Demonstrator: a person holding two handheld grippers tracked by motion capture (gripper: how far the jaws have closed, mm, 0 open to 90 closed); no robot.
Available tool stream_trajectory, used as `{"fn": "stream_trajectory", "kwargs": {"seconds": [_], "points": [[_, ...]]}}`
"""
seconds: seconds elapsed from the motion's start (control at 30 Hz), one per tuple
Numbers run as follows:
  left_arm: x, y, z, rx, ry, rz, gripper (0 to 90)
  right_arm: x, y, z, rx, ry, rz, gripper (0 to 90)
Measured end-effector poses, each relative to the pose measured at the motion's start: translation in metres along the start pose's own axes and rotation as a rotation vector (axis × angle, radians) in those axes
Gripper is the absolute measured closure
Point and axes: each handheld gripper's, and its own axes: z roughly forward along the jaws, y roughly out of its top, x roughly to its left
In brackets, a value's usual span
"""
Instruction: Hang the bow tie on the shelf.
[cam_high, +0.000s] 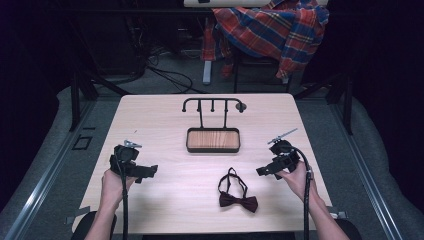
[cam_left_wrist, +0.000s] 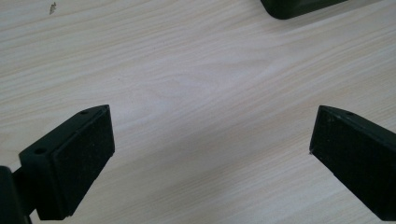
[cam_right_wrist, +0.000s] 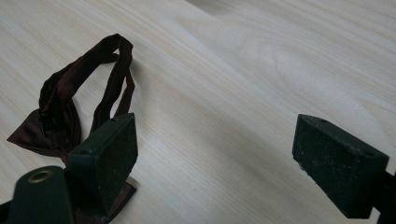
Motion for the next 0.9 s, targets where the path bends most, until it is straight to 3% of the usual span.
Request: {"fn": "stream_trajectory", "kwargs": {"seconds": [0.2, 0.53, 0.73, 0.83, 0.87, 0.9], "points": [[0.001, 0.001, 0.002, 0.014, -0.013, 0.001, 0.2, 0.004, 0.003, 0.003, 0.021, 0.005, -0.025, 13.9], [0.000, 0.000, -0.002, 0.008, -0.002, -0.001, 0.2, 0.019, 0.007, 0.009, 0.006, 0.041, -0.033, 13.6], [0.000, 0.001, -0.001, 0.021, -0.008, 0.004, 0.2, 0.030, 0.010, 0.016, 0.031, 0.047, -0.072, 13.9], [-0.001, 0.001, -0.001, 0.031, -0.009, 0.016, 0.2, 0.033, 0.011, 0.019, 0.035, 0.054, -0.069, 14.3], [-0.001, 0.000, 0.000, 0.030, -0.005, 0.016, 0.2, 0.035, 0.010, 0.021, 0.006, 0.047, -0.043, 14.5], [-0.002, 0.000, 0.000, 0.036, -0.005, 0.022, 0.2, 0.034, 0.011, 0.019, 0.035, 0.050, -0.073, 14.6]]}}
